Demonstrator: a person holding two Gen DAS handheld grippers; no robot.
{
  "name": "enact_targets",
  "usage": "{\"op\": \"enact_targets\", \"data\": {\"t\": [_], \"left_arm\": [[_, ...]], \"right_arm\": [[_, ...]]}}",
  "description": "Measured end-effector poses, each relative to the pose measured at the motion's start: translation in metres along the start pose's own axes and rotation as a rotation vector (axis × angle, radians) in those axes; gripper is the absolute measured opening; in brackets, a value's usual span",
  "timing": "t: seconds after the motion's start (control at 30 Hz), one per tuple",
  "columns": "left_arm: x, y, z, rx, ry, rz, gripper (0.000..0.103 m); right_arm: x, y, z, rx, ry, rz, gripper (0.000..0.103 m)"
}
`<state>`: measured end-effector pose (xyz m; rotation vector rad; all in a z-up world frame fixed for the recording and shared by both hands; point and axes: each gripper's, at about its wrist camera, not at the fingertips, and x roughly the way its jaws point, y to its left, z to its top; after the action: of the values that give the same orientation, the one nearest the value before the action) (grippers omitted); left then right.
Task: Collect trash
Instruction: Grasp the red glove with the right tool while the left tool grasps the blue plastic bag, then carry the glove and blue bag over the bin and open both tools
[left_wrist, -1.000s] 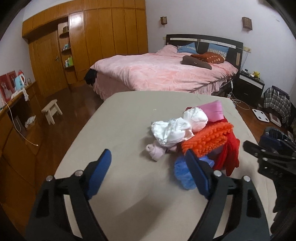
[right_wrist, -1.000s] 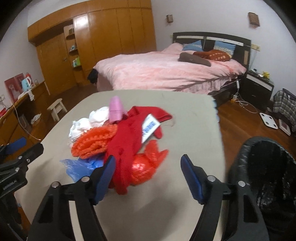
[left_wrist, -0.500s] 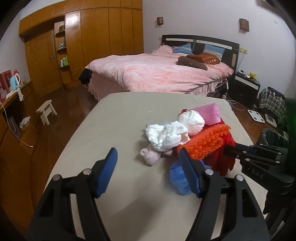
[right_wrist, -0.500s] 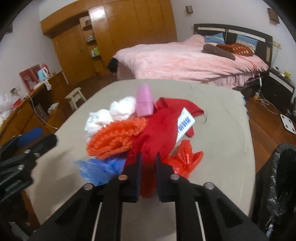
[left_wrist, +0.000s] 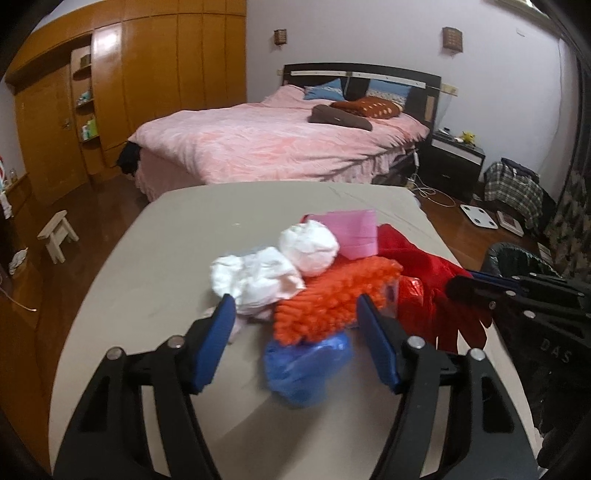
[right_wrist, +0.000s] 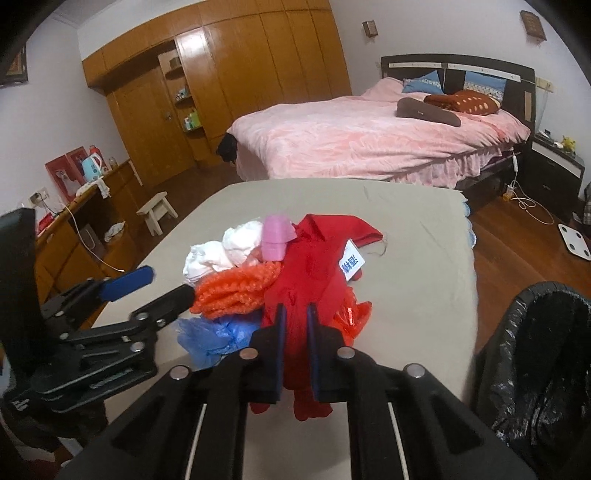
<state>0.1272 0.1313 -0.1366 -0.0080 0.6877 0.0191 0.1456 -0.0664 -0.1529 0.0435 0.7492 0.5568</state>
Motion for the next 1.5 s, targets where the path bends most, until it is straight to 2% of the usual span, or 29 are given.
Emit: {"op": "enact_targets", "data": {"t": [0.2, 0.33, 0.5, 0.53, 0.57, 0.63, 0.67, 0.73, 0.8, 0.87, 0.93, 1.13, 1.23, 1.3, 1.4, 1.5], "left_arm": [[0.003, -0.008, -0.004, 0.031, 0.011, -0.023, 0.047], [-0.006, -0.008, -0.013, 0.036, -0.001, -0.008, 0.047], [0.002, 0.0, -0.032, 0.002, 0.056, 0.023, 0.059], [0.004, 0.001, -0.034, -0.009, 0.065, 0.027, 0.06], [0.005, 0.003, -0.036, -0.018, 0.068, 0.034, 0.064], [0.007, 0.005, -0.037, -0.02, 0.066, 0.055, 0.067], [0.008, 0.006, -0.037, -0.018, 0.066, 0.059, 0.067], [0.008, 0.01, -0.039, -0.019, 0.069, 0.066, 0.067], [0.007, 0.013, -0.039, -0.027, 0.073, 0.073, 0.067], [0.007, 0.017, -0.042, -0.036, 0.077, 0.072, 0.067], [0.007, 0.018, -0.043, -0.037, 0.079, 0.069, 0.066], [0.018, 0.008, -0.044, -0.025, 0.087, 0.035, 0.058], [0.031, 0.002, -0.046, -0.009, 0.109, 0.02, 0.044], [0.038, 0.0, -0.048, -0.013, 0.127, -0.011, 0.028], [0.035, -0.004, -0.048, 0.0, 0.111, -0.027, 0.015], [0.022, -0.006, -0.046, -0.007, 0.082, -0.046, 0.01]], "right_arm": [[-0.012, 0.0, -0.002, 0.006, -0.012, 0.018, 0.008], [-0.022, 0.0, -0.006, -0.007, -0.019, 0.018, 0.008], [-0.007, -0.003, -0.017, -0.013, 0.022, -0.015, 0.011], [-0.002, -0.004, -0.018, -0.005, 0.028, -0.017, 0.019], [0.002, -0.005, -0.019, -0.001, 0.035, -0.021, 0.031], [0.013, -0.008, -0.019, 0.012, 0.05, -0.032, 0.048], [0.018, -0.009, -0.02, 0.019, 0.062, -0.033, 0.053], [0.029, -0.01, -0.023, 0.034, 0.088, -0.027, 0.055], [0.038, -0.012, -0.025, 0.045, 0.118, -0.015, 0.05], [0.043, -0.012, -0.028, 0.05, 0.144, 0.009, 0.021], [0.04, -0.012, -0.028, 0.051, 0.138, 0.036, 0.012], [0.016, -0.006, -0.027, 0.023, 0.094, 0.056, 0.01], [0.008, -0.004, -0.025, 0.015, 0.08, 0.067, 0.01], [0.005, -0.003, -0.022, 0.015, 0.073, 0.073, 0.01], [-0.003, -0.001, -0.019, 0.011, 0.063, 0.078, 0.01], [-0.015, 0.001, -0.015, 0.011, 0.041, 0.086, 0.01]]}}
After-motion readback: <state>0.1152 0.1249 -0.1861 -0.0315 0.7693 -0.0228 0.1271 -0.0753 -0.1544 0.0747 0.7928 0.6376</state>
